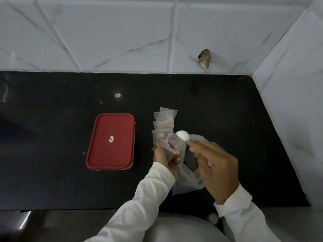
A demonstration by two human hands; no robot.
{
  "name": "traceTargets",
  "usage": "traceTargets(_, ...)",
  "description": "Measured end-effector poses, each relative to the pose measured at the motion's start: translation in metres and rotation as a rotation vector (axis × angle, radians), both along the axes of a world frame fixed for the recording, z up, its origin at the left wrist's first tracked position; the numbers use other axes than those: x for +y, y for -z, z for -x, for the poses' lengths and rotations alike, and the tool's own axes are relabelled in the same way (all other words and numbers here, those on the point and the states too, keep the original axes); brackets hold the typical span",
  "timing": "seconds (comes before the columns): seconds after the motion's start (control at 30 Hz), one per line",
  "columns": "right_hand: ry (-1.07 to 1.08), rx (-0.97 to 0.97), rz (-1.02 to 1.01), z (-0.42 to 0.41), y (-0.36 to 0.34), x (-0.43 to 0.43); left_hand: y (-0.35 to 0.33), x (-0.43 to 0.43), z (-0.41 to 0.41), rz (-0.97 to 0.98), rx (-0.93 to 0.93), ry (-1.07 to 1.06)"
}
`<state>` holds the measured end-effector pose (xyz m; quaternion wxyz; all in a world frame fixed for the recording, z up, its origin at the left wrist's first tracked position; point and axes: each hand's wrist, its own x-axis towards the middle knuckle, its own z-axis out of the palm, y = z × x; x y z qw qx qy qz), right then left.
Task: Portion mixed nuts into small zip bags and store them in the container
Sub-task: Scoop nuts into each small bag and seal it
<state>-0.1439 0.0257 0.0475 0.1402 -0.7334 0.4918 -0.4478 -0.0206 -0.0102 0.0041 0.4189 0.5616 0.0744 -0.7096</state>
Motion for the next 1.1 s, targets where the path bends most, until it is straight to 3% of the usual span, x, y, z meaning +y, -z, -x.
traceTargets(0.1,0.256,-0.072,-0.176,0.032,-0.018,0.011,0.003,-0.001,-0.004,-0.026,-0.005,-0.002)
traceTargets(0.27,0.377,-0.003,-0.688,0.061,0.031,0.009,0.005,-0.001,-0.004,-0.044,-0.011,-0.018)
traceTargets(0.43,0.384,-0.015,-0.827,0.051,0.053,0.013,0.006,0.001,-0.003,-0.053,-0.031,-0.034)
traceTargets(0.7,0.375,0.036,-0.828,0.046,0.053,0.011,0.002,0.005,-0.004,-0.047,-0.035,-0.038)
traceTargets(0.8,0.422,0.13,-0.687,0.046,0.039,0.016,0.001,0.003,-0.004,-0.055,-0.044,-0.052)
traceTargets(0.97,0.143,-0.065,-0.385,0.014,-0.011,0.022,-0.003,-0.003,-0.005,-0.033,-0.086,-0.083)
traceTargets(1.1,0.034,0.03,-0.292,-0.011,-0.014,0.018,-0.003,-0.002,-0.001,0.015,-0.113,-0.095)
